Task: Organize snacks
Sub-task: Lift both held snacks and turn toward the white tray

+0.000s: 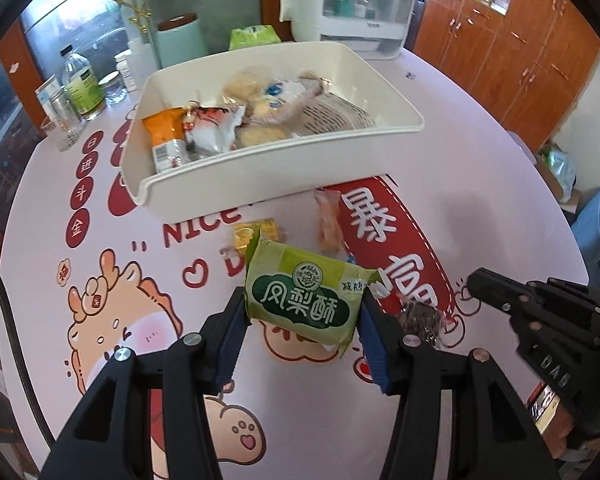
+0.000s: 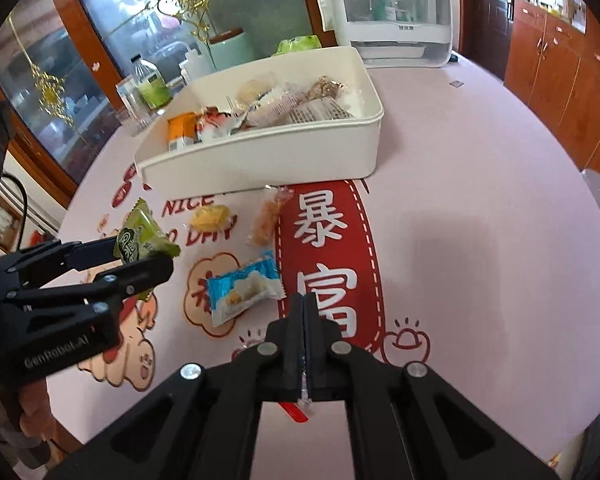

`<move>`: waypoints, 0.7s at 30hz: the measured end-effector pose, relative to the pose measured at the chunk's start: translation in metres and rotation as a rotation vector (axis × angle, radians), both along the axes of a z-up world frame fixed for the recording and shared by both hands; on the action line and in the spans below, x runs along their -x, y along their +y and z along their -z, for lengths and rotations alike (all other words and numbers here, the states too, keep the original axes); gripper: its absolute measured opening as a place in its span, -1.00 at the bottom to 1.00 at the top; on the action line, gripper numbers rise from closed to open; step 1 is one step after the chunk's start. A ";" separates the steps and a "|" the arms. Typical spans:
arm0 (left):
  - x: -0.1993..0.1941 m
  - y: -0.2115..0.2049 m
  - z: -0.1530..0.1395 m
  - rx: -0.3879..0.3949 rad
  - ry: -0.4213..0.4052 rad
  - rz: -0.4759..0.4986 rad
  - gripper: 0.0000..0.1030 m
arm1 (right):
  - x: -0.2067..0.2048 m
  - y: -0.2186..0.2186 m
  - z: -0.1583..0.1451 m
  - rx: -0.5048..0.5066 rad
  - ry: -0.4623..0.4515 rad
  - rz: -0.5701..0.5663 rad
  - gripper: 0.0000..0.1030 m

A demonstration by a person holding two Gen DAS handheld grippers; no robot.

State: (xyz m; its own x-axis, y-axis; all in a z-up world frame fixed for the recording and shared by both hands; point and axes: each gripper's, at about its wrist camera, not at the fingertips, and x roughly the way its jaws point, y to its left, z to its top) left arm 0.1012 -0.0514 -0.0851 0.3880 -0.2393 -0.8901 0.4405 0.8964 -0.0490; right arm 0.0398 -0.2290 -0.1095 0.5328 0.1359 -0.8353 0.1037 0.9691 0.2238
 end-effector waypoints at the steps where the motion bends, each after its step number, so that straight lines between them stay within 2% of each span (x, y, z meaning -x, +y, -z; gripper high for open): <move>1: -0.001 0.001 0.001 0.004 0.003 -0.005 -0.01 | 0.000 -0.005 -0.001 -0.024 -0.007 0.002 -0.99; 6: -0.003 0.011 0.007 0.025 0.022 -0.035 0.00 | 0.000 -0.026 0.001 -0.053 -0.009 0.024 -0.99; 12: -0.003 0.020 0.019 0.019 0.056 -0.052 0.00 | -0.002 -0.044 0.022 -0.111 0.060 0.025 -0.98; 14: -0.002 0.022 0.023 0.018 0.066 -0.056 0.00 | -0.002 -0.047 0.034 -0.145 0.096 0.012 -0.90; 16: -0.002 0.024 0.026 0.018 0.076 -0.059 0.00 | -0.001 -0.045 0.042 -0.143 0.110 0.006 -0.52; 18: -0.001 0.025 0.029 0.016 0.082 -0.059 0.00 | 0.002 -0.038 0.046 -0.127 0.109 -0.031 -0.29; 21: -0.001 0.025 0.033 0.010 0.092 -0.058 0.00 | 0.003 -0.021 0.049 -0.092 0.098 -0.113 -0.09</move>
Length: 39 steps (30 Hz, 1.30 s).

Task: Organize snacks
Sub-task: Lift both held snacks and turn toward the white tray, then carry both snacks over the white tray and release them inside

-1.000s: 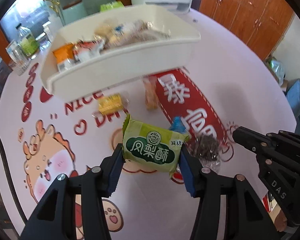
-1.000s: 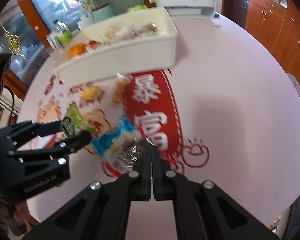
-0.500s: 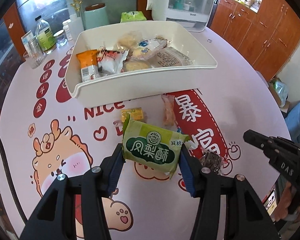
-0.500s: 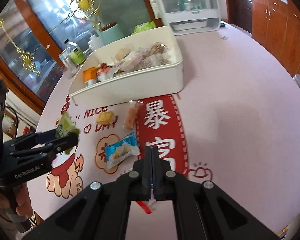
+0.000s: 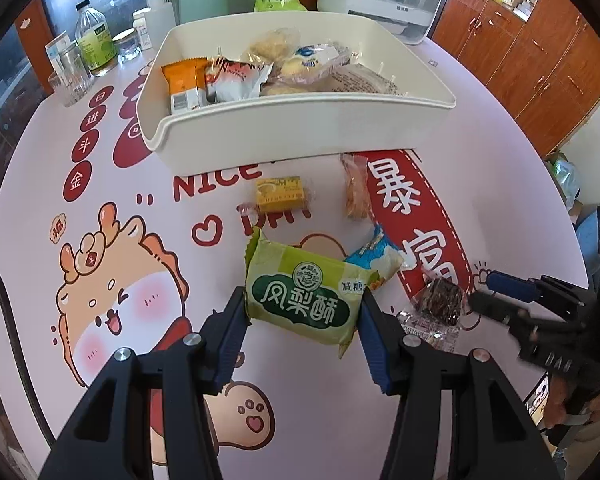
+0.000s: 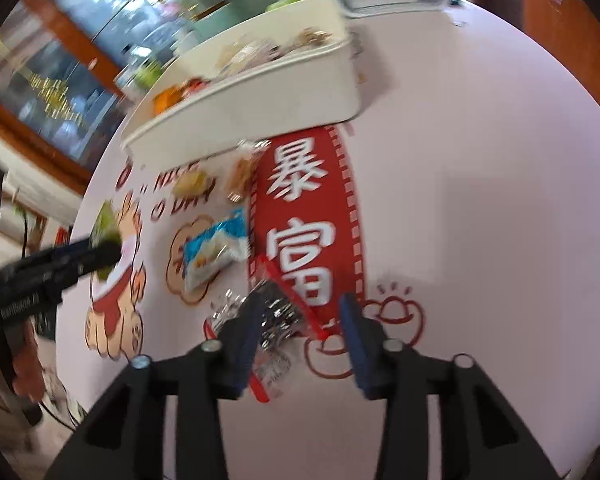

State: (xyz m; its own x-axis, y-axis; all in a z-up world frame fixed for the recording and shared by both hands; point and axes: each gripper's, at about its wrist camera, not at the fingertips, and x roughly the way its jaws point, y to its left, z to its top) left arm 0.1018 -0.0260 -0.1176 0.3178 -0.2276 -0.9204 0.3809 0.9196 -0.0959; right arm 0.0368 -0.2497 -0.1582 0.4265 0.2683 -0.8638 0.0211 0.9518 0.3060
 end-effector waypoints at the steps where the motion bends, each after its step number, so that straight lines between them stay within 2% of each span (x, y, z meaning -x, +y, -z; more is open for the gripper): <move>1: 0.000 0.000 0.001 -0.002 0.004 0.000 0.00 | 0.000 0.006 0.001 0.015 -0.008 -0.029 -0.02; 4: 0.001 -0.001 0.004 -0.005 0.012 0.004 0.00 | -0.003 0.028 0.007 0.100 -0.019 -0.126 0.10; 8: 0.002 -0.002 0.005 -0.007 0.018 0.008 0.00 | -0.009 0.049 0.023 0.247 -0.007 -0.226 0.12; 10: 0.003 -0.002 0.006 -0.008 0.019 0.009 0.00 | -0.010 0.052 0.030 0.278 0.001 -0.250 0.12; 14: 0.003 -0.002 0.010 -0.023 0.033 0.008 0.00 | -0.004 0.061 0.034 0.325 -0.039 -0.292 0.10; 16: 0.003 -0.003 0.011 -0.026 0.035 0.007 0.00 | 0.000 0.064 0.033 0.326 -0.056 -0.296 -0.08; 17: 0.003 -0.003 0.011 -0.028 0.034 0.008 0.00 | 0.002 0.062 0.032 0.295 -0.059 -0.291 -0.13; 23: 0.004 -0.010 0.008 -0.028 0.024 0.015 0.00 | 0.008 0.061 0.026 0.243 -0.050 -0.230 -0.17; 30: -0.003 -0.012 -0.015 -0.005 -0.021 0.007 0.00 | 0.004 0.046 -0.015 0.160 -0.115 -0.116 -0.17; 34: -0.018 -0.009 -0.044 0.018 -0.075 -0.013 0.00 | -0.008 0.037 -0.051 0.145 -0.182 -0.051 -0.17; 39: -0.049 -0.010 -0.092 0.016 -0.194 -0.035 0.00 | -0.042 0.030 -0.105 0.117 -0.279 0.026 -0.17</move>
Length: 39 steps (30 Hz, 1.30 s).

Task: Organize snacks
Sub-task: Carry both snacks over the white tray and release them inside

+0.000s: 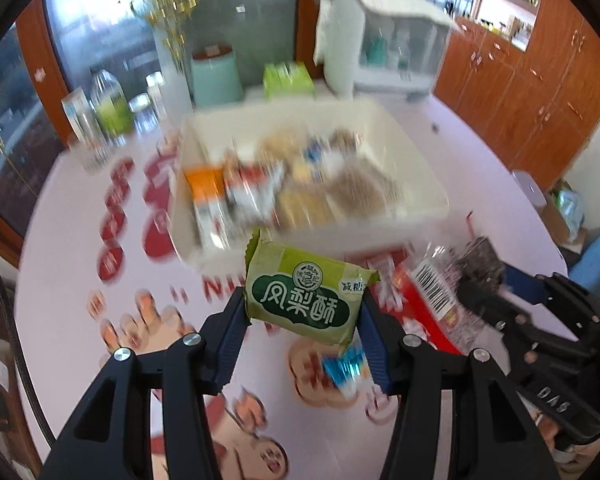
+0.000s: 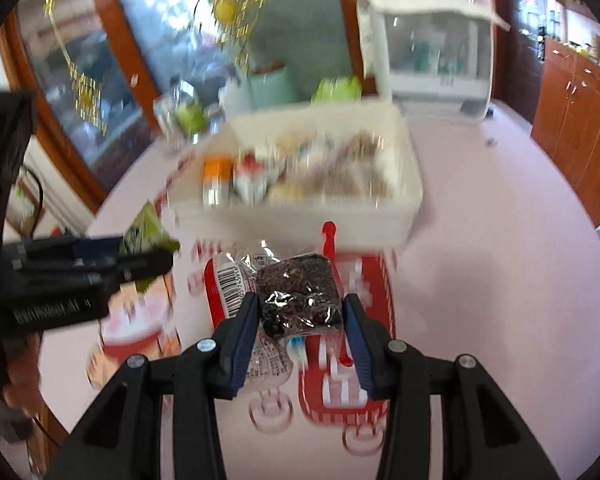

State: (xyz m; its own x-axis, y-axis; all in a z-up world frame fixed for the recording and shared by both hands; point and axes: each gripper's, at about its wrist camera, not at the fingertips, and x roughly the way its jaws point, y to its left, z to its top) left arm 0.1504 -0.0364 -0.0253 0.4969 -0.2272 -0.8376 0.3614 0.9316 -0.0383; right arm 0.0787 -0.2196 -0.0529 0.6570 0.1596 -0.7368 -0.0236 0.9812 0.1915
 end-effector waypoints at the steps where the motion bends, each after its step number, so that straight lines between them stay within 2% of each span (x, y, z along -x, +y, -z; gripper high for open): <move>1: -0.007 -0.001 -0.009 -0.003 -0.020 -0.005 0.00 | -0.008 -0.001 -0.010 -0.006 -0.018 0.013 -0.16; 9: -0.066 -0.014 -0.067 -0.039 -0.154 -0.048 0.00 | -0.082 0.005 -0.079 0.041 -0.119 0.068 -0.15; 12: -0.092 -0.018 -0.076 -0.050 -0.169 -0.069 0.01 | -0.109 0.007 -0.092 0.050 -0.128 0.086 -0.15; 15: -0.117 -0.019 -0.072 -0.063 -0.152 -0.095 0.01 | -0.137 0.011 -0.097 0.054 -0.124 0.098 -0.14; 20: -0.150 -0.019 -0.047 -0.132 -0.130 -0.125 0.03 | -0.182 0.020 -0.080 0.079 -0.050 0.105 -0.11; 21: -0.153 -0.018 -0.039 -0.150 -0.121 -0.125 0.12 | -0.188 0.020 -0.074 0.079 -0.030 0.103 -0.11; 22: -0.158 -0.017 -0.032 -0.161 -0.109 -0.128 0.39 | -0.193 0.021 -0.065 0.078 -0.002 0.103 -0.10; 24: -0.164 -0.012 -0.020 -0.171 -0.084 -0.143 0.78 | -0.201 0.021 -0.050 0.069 0.044 0.094 -0.07; 29: -0.163 0.002 0.000 -0.187 -0.049 -0.179 0.80 | -0.196 0.020 -0.030 0.058 0.064 0.086 0.13; 33: -0.158 0.012 0.005 -0.179 -0.026 -0.206 0.81 | -0.185 0.021 -0.020 0.048 0.076 0.089 0.15; 39: -0.136 0.015 -0.001 -0.174 -0.068 -0.199 0.81 | -0.158 0.019 -0.016 0.015 0.064 0.111 0.15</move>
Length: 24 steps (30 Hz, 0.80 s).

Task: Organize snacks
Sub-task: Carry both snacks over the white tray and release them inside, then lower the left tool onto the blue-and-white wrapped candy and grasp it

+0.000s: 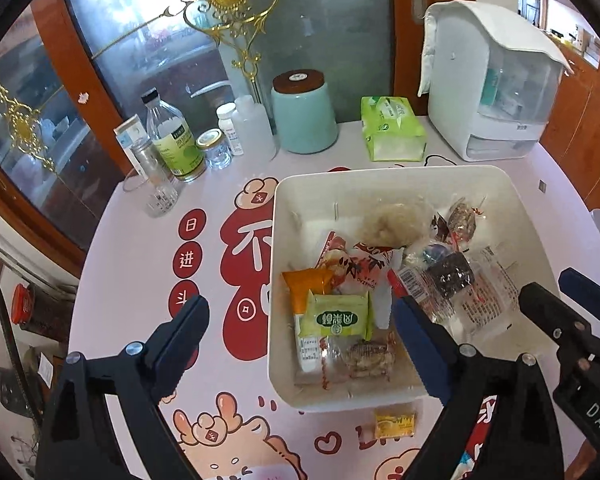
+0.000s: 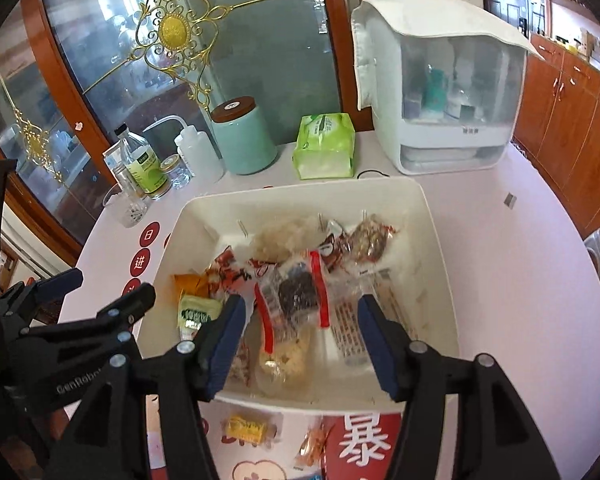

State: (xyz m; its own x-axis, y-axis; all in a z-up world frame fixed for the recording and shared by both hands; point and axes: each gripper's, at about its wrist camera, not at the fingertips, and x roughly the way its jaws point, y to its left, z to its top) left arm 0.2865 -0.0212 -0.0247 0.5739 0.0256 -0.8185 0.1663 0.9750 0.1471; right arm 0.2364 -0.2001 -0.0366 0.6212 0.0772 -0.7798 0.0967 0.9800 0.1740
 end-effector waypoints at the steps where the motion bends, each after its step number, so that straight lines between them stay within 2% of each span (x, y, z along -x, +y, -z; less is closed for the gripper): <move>1: 0.006 0.000 -0.001 0.000 -0.010 0.005 0.81 | 0.006 -0.001 -0.001 -0.005 -0.007 0.007 0.15; 9: 0.049 0.001 -0.010 0.044 -0.052 0.031 0.81 | 0.049 -0.015 -0.005 -0.021 -0.043 0.083 0.15; 16: 0.089 -0.001 -0.006 0.063 -0.073 0.065 0.81 | 0.095 -0.022 0.007 -0.010 -0.037 0.121 0.15; 24: 0.119 -0.007 0.007 0.073 -0.067 0.105 0.81 | 0.137 -0.010 0.021 0.075 -0.027 0.112 0.14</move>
